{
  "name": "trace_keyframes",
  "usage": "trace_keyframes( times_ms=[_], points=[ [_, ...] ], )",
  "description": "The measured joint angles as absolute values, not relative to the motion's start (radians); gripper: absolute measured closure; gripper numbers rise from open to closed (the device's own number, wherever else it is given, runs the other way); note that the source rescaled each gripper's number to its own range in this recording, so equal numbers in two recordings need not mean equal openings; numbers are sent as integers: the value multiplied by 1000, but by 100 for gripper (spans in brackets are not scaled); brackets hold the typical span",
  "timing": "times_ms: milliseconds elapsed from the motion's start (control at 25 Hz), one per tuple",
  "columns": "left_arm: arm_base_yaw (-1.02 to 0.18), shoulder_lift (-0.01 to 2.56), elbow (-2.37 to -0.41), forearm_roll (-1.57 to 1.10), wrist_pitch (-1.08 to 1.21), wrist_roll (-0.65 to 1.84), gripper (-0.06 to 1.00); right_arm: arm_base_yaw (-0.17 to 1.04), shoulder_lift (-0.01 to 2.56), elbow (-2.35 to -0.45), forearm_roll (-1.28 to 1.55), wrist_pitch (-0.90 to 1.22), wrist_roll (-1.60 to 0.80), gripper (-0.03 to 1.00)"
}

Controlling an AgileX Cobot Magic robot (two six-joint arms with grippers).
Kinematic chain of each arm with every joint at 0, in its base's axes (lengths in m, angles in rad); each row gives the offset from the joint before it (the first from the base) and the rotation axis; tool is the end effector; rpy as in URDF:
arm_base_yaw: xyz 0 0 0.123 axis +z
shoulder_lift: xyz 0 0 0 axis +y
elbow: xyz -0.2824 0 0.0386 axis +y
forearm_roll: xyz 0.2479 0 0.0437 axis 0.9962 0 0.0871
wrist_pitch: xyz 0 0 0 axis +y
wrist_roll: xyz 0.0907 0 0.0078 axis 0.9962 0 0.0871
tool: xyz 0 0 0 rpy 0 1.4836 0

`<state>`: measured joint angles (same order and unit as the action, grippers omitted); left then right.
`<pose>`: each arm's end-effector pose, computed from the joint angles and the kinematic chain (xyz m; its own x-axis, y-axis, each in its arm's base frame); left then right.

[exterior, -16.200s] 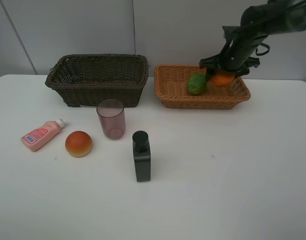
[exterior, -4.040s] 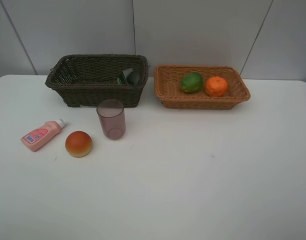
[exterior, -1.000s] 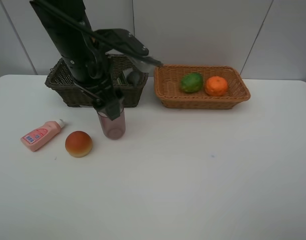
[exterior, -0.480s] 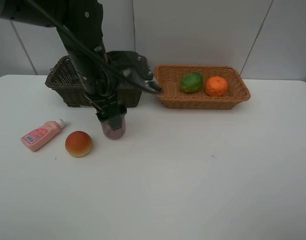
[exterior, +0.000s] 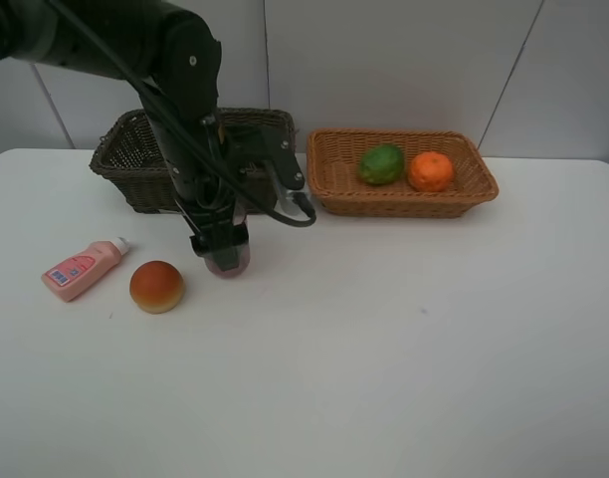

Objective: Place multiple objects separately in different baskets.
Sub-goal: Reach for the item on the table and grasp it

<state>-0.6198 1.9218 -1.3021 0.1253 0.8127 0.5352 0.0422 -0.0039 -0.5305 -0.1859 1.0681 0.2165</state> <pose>0.3150 -0.2146 0.1782 -0.3173 0.9389 -0.1335 0.9182 0.3394 0.2043 -0.0096 -0.0152 0.2861 -0.4082 0.1070 -0.9066 0.1574 0.9865 0.0456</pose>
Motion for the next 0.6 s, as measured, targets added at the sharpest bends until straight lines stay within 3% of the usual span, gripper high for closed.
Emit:
trace_keyframes(
  times_ms=[600],
  points=[
    [-620,1996,-1302,129,741,538,-6,42,-4,-531,-186,1068,216,15]
  ],
)
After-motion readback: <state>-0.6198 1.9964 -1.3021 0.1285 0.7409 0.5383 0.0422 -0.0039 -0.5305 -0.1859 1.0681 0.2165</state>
